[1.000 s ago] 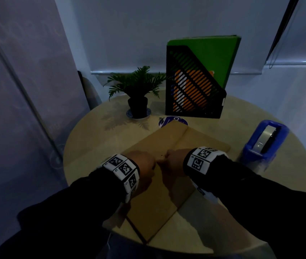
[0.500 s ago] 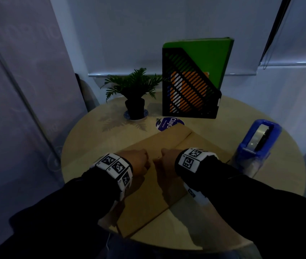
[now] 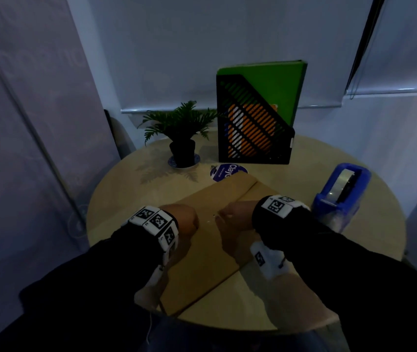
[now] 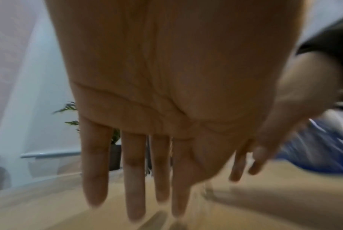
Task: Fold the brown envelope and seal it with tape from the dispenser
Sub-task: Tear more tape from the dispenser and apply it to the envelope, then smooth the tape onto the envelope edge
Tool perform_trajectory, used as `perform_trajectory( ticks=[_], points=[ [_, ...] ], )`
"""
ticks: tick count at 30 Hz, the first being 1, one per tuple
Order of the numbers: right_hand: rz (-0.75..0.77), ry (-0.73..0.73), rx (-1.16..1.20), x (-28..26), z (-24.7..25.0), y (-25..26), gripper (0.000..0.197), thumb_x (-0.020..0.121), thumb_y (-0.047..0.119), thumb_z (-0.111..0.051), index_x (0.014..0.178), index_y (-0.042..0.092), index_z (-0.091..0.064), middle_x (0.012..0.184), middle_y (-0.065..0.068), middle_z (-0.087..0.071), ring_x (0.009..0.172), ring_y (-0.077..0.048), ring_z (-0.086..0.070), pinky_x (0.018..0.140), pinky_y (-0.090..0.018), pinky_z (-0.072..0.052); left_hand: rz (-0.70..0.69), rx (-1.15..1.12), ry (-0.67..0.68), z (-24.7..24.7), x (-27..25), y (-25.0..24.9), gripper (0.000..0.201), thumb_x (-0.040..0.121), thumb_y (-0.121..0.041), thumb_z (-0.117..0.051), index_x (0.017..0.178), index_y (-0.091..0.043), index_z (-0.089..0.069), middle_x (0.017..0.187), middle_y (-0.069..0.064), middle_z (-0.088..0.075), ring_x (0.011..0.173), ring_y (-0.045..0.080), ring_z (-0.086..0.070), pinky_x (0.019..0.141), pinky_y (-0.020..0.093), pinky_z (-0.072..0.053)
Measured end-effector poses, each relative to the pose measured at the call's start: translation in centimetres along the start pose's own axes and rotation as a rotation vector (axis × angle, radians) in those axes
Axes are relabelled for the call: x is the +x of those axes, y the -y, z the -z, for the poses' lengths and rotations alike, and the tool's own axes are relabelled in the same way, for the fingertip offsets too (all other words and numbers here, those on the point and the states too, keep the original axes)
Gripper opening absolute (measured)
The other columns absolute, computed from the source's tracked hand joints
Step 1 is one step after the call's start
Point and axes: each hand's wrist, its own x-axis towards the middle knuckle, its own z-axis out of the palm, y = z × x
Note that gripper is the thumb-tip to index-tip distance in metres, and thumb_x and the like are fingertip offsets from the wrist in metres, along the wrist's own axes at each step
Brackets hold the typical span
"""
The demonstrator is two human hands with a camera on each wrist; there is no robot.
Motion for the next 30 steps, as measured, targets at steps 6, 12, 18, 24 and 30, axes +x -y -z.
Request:
perform_trajectory(
  ticks=[6, 12, 18, 24, 30],
  points=[
    [0.040, -0.339, 0.154, -4.6, 2.4, -2.4, 0.052, 0.101, 0.013, -0.034, 0.152, 0.014, -0.022, 0.160, -0.005, -0.018, 0.146, -0.022, -0.023, 0.116, -0.031, -0.023, -0.035, -0.234, -0.357, 2.4, -1.4, -1.7, 0.041, 0.094, -0.015, -0.042, 0.131, -0.024, -0.055, 0.142, 0.002, -0.046, 0.129, 0.022, -0.046, 0.107, 0.037, -0.039],
    [0.041, -0.682, 0.225, -8.4, 3.2, -6.8, 0.040, 0.098, 0.017, -0.042, 0.138, 0.014, -0.044, 0.150, -0.003, -0.035, 0.137, -0.020, -0.038, 0.110, -0.027, -0.030, -0.252, -0.378, -0.546, 3.7, -2.1, -8.0, 0.034, 0.099, -0.026, -0.041, 0.128, -0.023, -0.058, 0.139, -0.001, -0.051, 0.123, 0.017, -0.051, 0.101, 0.034, -0.043],
    [-0.074, -0.915, 0.297, -9.5, 2.8, -13.3, 0.032, 0.097, 0.020, -0.049, 0.124, 0.006, -0.057, 0.133, -0.012, -0.052, 0.123, -0.028, -0.051, 0.103, -0.030, -0.035, -0.406, -0.688, -0.529, 3.6, -0.1, -13.7, 0.035, 0.099, -0.037, -0.043, 0.123, -0.021, -0.063, 0.125, 0.000, -0.061, 0.114, 0.016, -0.057, 0.097, 0.036, -0.047],
    [-0.232, -0.905, 0.277, -9.6, 3.1, -18.5, 0.038, 0.099, 0.029, -0.046, 0.121, 0.001, -0.059, 0.132, -0.019, -0.052, 0.125, -0.033, -0.047, 0.104, -0.033, -0.033, -0.499, -0.929, -0.486, 3.7, 1.5, -17.9, 0.029, 0.097, -0.026, -0.050, 0.120, -0.014, -0.064, 0.118, 0.002, -0.066, 0.109, 0.015, -0.059, 0.095, 0.030, -0.046],
    [-0.292, -0.806, 0.305, -8.3, 2.3, -21.3, 0.052, 0.099, 0.044, -0.039, 0.126, 0.003, -0.054, 0.130, -0.018, -0.052, 0.125, -0.032, -0.046, 0.106, -0.034, -0.032, -0.437, -1.124, -0.448, 3.8, 3.7, -19.7, 0.031, 0.095, -0.033, -0.050, 0.096, -0.008, -0.068, 0.091, 0.006, -0.068, 0.090, 0.023, -0.062, 0.077, 0.035, -0.046]
  ],
)
